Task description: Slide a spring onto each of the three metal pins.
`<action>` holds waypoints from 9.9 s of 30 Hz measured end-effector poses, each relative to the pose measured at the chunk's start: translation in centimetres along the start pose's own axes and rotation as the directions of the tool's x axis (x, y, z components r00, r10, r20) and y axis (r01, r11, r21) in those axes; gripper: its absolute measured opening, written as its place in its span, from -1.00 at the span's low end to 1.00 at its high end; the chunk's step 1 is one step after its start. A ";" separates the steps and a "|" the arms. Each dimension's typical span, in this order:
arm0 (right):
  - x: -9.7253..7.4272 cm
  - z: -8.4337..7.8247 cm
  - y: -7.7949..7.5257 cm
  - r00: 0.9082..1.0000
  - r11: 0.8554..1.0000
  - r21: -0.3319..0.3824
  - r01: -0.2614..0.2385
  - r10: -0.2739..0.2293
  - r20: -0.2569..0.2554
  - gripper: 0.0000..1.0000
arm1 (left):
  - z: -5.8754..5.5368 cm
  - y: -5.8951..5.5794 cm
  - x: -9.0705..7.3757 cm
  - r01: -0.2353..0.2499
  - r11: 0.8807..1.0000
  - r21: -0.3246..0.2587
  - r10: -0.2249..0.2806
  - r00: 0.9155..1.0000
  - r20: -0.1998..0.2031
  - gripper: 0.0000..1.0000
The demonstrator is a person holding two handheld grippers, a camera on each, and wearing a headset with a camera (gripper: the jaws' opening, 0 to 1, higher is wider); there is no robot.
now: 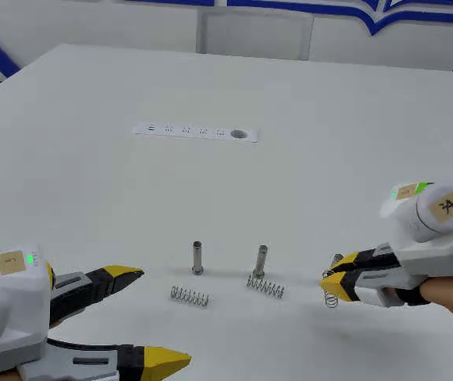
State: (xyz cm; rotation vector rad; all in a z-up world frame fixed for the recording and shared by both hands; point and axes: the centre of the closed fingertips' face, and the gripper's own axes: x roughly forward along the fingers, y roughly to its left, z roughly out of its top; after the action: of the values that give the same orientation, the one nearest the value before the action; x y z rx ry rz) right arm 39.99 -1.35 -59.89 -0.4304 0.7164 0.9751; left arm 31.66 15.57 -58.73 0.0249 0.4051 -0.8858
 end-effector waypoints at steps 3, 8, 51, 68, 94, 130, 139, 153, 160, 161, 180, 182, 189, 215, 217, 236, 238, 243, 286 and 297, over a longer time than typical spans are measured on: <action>-0.4 0.4 -0.1 1.000 1.000 0.006 0.007 -0.008 0.029 -0.77 | 0.0 0.0 0.0 0.000 1.000 0.000 0.000 1.000 0.000 0.60; -1.3 1.5 -0.3 0.995 1.000 0.013 0.018 -0.019 0.100 -0.77 | 0.1 0.0 0.0 -0.002 1.000 0.001 0.002 1.000 0.003 0.60; -2.3 2.7 -4.3 0.930 0.987 0.109 0.120 -0.150 0.336 -0.77 | -0.2 0.2 0.1 -0.010 1.000 -0.010 0.010 1.000 -0.015 0.60; -0.7 1.0 -4.5 0.941 0.989 0.109 0.101 -0.131 0.314 -0.77 | -0.4 0.3 0.1 -0.012 1.000 -0.018 0.011 1.000 -0.017 0.60; 1.7 -1.2 -4.6 0.971 0.995 0.066 0.079 -0.092 0.219 -0.76 | -0.6 0.6 0.3 -0.021 0.999 -0.034 0.020 1.000 -0.013 0.60; 0.7 -2.9 -1.2 0.991 0.998 0.047 0.034 -0.040 0.130 -0.65 | -0.3 0.4 0.3 -0.006 1.000 -0.025 0.006 1.000 0.004 0.60; 1.8 -1.2 0.9 0.992 0.999 -0.025 -0.019 0.022 0.123 -0.65 | -0.4 0.5 0.2 -0.007 1.000 -0.028 0.007 1.000 0.009 0.60; 4.8 0.2 2.1 0.992 0.991 -0.104 -0.081 0.090 0.091 -0.65 | -0.3 0.6 0.2 -0.013 0.999 -0.030 0.014 1.000 0.014 0.60; 6.1 -0.1 2.3 0.992 0.987 -0.122 -0.101 0.109 0.061 -0.65 | -0.4 0.7 0.3 -0.016 0.999 -0.032 0.016 1.000 0.012 0.60; 6.3 -0.2 2.3 0.992 0.987 -0.126 -0.102 0.110 0.057 -0.66 | -0.4 0.7 0.3 -0.016 0.999 -0.032 0.016 1.000 0.011 0.60; 8.0 -0.8 2.3 0.990 0.982 -0.139 -0.131 0.136 0.024 -0.68 | -0.7 0.8 0.2 -0.026 0.999 -0.040 0.026 1.000 0.001 0.59; 8.0 -0.7 2.3 0.990 0.982 -0.135 -0.134 0.139 0.028 -0.69 | -0.7 0.8 0.2 -0.028 0.999 -0.042 0.028 1.000 0.001 0.59; 8.0 -0.7 2.4 0.990 0.982 -0.130 -0.136 0.141 0.030 -0.71 | -0.7 0.8 0.1 -0.029 0.999 -0.044 0.029 1.000 0.000 0.59; 6.1 1.4 3.0 0.993 0.977 -0.184 -0.104 0.111 0.029 -0.77 | -0.5 0.6 0.0 -0.024 0.999 -0.040 0.024 1.000 0.008 0.58; 5.9 1.7 3.1 0.993 0.977 -0.188 -0.103 0.111 0.034 -0.77 | -0.5 0.6 0.0 -0.024 0.999 -0.041 0.024 1.000 0.010 0.58; 4.7 2.9 2.9 0.995 0.979 -0.184 -0.088 0.096 0.038 -0.77 | -0.4 0.6 0.2 -0.020 0.999 -0.040 0.021 1.000 0.018 0.58; 4.6 3.0 3.0 0.995 0.979 -0.182 -0.088 0.097 0.039 -0.77 | -0.4 0.6 0.2 -0.020 0.999 -0.040 0.021 1.000 0.018 0.58; 4.2 3.5 3.0 0.995 0.979 -0.184 -0.085 0.094 0.045 -0.77 | -0.4 0.6 0.1 -0.021 0.999 -0.040 0.022 1.000 0.019 0.58; 4.0 8.5 1.3 0.994 0.977 -0.206 -0.044 0.063 0.085 -0.77 | -0.4 0.8 -0.3 -0.032 0.999 -0.044 0.033 0.999 0.027 0.58; 5.3 7.9 1.2 0.996 0.980 -0.191 -0.058 0.070 0.055 -0.77 | -0.4 0.9 -0.3 -0.035 0.998 -0.046 0.036 0.999 0.029 0.58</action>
State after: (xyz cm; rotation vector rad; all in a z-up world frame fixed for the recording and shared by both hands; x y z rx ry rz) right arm 43.63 7.34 -58.22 -0.5436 0.5865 1.1175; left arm 32.01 16.45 -59.10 -0.0227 0.3956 -0.8408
